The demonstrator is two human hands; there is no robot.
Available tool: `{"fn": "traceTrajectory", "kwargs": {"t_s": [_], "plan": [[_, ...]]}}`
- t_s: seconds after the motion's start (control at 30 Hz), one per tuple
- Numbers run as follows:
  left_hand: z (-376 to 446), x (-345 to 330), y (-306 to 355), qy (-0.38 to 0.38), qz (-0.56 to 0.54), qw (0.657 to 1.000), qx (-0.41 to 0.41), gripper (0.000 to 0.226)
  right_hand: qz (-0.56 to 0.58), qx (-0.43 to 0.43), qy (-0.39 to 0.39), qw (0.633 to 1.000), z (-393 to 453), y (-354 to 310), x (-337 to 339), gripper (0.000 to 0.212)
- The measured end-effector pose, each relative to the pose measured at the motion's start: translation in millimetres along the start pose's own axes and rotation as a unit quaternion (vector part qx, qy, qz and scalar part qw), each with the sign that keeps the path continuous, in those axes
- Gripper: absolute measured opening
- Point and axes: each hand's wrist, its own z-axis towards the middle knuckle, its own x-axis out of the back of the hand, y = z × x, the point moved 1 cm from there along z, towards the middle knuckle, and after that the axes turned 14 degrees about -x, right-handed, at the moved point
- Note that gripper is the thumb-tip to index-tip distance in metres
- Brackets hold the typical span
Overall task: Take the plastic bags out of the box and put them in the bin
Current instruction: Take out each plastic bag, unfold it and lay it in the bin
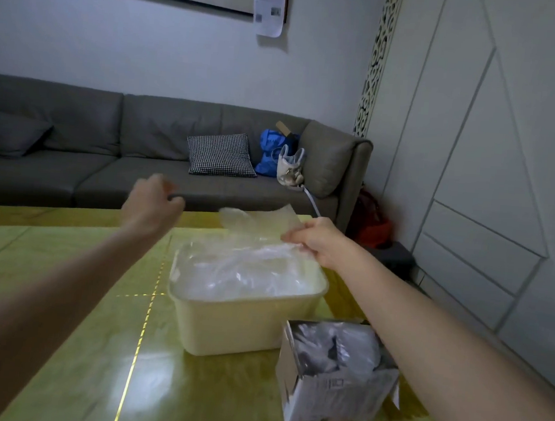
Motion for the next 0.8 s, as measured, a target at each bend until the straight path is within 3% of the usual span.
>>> {"fn": "traceTrajectory", "kwargs": {"t_s": [0.03, 0.1, 0.17, 0.23, 0.33, 0.4, 0.53, 0.57, 0.67, 0.7, 0.73, 0.8], "plan": [[-1, -6, 9, -0.013, -0.017, 0.997, -0.079, 0.031, -0.031, 0.000, 0.009, 0.999, 5, 4, -2, 0.023], [-10, -24, 28, -0.155, -0.071, 0.962, -0.216, 0.040, -0.096, 0.001, 0.019, 0.995, 9, 7, -8, 0.021], [-24, -47, 37, -0.385, -0.008, 0.895, -0.225, 0.064, -0.172, 0.011, 0.028, 0.985, 12, 8, -13, 0.023], [-31, -63, 30, -0.494, 0.108, 0.842, -0.190, 0.083, -0.273, 0.032, 0.047, 0.960, 10, 8, -15, 0.028], [-29, -74, 20, -0.525, 0.131, 0.827, -0.152, 0.083, -0.412, 0.071, 0.084, 0.905, 5, 8, -14, 0.051], [-26, -76, 15, -0.528, 0.188, 0.808, -0.181, 0.079, -0.474, 0.105, 0.087, 0.870, 2, 8, -15, 0.049], [-27, -81, 7, -0.520, 0.267, 0.776, -0.235, 0.078, -0.519, 0.114, 0.064, 0.845, 0, 13, -20, 0.057], [-27, -82, 6, -0.518, 0.275, 0.773, -0.242, 0.077, -0.546, 0.134, 0.084, 0.822, -3, 11, -21, 0.057], [-29, -87, 6, -0.516, 0.285, 0.771, -0.240, 0.074, -0.626, 0.268, 0.203, 0.704, -12, -1, -32, 0.047], [-29, -89, 6, -0.520, 0.281, 0.772, -0.232, 0.073, -0.625, 0.285, 0.192, 0.701, -15, -5, -36, 0.046], [-29, -92, 6, -0.526, 0.275, 0.773, -0.224, 0.072, -0.616, 0.267, 0.142, 0.727, -16, -7, -41, 0.049], [-31, -99, 5, -0.539, 0.258, 0.774, -0.209, 0.071, -0.621, 0.148, 0.002, 0.770, -15, -3, -48, 0.070]]}}
